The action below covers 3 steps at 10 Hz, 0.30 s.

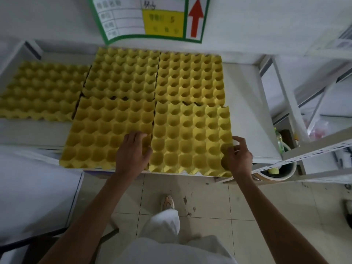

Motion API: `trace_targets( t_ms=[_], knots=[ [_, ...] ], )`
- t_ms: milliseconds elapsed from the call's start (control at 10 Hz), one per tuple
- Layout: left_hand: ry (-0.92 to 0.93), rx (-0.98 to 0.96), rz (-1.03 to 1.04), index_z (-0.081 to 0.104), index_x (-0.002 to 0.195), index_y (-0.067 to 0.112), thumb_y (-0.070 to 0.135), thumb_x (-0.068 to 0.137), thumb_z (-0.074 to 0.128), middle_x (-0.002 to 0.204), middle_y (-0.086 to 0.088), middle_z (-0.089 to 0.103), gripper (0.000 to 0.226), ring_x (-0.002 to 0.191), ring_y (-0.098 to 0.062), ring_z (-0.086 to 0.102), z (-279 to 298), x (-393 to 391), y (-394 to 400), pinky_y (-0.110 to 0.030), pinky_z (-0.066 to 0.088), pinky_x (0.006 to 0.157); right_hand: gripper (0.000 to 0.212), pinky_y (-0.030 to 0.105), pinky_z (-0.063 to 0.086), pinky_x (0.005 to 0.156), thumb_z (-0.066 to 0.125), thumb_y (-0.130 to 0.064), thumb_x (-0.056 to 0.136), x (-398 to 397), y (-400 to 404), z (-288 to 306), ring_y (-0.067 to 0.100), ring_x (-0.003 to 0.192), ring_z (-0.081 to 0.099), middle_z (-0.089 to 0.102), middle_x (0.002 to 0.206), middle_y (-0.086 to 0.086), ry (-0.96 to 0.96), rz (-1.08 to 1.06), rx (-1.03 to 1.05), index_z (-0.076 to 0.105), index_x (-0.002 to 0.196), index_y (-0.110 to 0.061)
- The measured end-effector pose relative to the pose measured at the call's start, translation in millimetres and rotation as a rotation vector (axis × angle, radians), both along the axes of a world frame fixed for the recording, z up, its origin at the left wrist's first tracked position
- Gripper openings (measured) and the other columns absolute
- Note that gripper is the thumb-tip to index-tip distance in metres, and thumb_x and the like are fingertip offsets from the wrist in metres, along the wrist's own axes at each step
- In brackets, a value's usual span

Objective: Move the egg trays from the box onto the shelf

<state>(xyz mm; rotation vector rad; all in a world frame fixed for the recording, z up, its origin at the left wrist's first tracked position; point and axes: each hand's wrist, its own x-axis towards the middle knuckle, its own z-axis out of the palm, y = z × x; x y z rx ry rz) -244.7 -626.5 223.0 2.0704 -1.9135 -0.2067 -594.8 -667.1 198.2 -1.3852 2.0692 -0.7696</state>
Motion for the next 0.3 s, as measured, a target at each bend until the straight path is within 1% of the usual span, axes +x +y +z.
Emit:
trace_targets(
  t_ms=[100,200,300],
  knots=[
    [-0.015,0.125,-0.003,0.057,0.142,0.009,0.039,0.096,0.064,0.146,-0.013,0.057,0.056,0.132,-0.036,0.058,9,-3,8,-0.048,0.057,0.094,0.05,0.045,0.047,0.084,0.062,-0.031,0.094,0,5,17,0.032,0.116,0.05,0.051,0.13,0.014,0.256,0.056,-0.156,0.048,0.141,-0.021],
    [-0.085,0.194,0.012,0.041,0.159,0.013,0.053,0.1,0.056,0.17,-0.014,0.03,0.073,0.157,-0.037,0.031,21,-14,32,-0.055,0.039,0.12,0.056,0.049,0.045,0.099,0.058,-0.035,0.098,14,6,50,0.035,0.131,0.044,0.045,0.146,0.016,0.397,0.255,-0.35,0.045,0.147,-0.011],
    [-0.058,0.231,0.109,0.027,0.166,0.021,0.062,0.101,0.049,0.177,-0.007,0.012,0.08,0.163,-0.035,0.016,41,-19,52,-0.054,0.027,0.127,0.065,0.051,0.035,0.116,0.053,-0.042,0.098,36,7,80,0.036,0.15,0.03,0.034,0.161,0.016,0.525,0.506,-0.28,0.039,0.155,-0.016]
  ],
)
